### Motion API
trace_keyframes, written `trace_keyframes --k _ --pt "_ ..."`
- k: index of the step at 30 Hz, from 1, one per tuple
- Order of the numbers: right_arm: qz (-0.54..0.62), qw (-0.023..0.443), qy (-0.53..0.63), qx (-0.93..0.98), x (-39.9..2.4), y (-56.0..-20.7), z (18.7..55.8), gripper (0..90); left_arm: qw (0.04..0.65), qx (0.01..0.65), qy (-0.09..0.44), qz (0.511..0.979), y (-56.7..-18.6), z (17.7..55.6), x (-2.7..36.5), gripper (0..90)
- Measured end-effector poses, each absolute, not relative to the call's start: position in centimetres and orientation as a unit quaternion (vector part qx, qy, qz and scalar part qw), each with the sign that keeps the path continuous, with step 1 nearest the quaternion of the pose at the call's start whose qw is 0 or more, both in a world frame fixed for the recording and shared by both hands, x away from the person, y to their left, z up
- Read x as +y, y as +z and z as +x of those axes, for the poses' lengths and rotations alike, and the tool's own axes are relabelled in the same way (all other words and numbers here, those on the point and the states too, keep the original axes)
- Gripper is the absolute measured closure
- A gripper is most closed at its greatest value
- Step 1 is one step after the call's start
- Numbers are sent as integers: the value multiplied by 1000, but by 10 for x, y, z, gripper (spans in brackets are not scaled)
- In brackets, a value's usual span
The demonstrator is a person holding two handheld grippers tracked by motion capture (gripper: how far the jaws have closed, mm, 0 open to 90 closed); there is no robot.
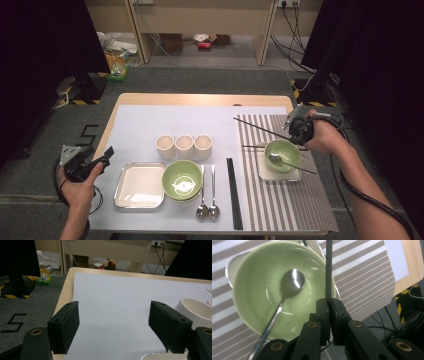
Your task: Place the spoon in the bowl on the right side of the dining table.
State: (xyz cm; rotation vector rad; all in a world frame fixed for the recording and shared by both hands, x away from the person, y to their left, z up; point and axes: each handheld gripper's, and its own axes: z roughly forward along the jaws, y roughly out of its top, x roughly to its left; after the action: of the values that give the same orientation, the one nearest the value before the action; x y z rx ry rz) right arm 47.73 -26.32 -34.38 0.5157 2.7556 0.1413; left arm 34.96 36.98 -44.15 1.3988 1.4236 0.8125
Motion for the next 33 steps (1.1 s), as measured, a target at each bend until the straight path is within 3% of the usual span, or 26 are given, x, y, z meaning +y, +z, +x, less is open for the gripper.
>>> trace_keyframes --k 33 --pt "54 162 23 985 -308 -360 516 857 461 589 332 575 -451 350 370 243"
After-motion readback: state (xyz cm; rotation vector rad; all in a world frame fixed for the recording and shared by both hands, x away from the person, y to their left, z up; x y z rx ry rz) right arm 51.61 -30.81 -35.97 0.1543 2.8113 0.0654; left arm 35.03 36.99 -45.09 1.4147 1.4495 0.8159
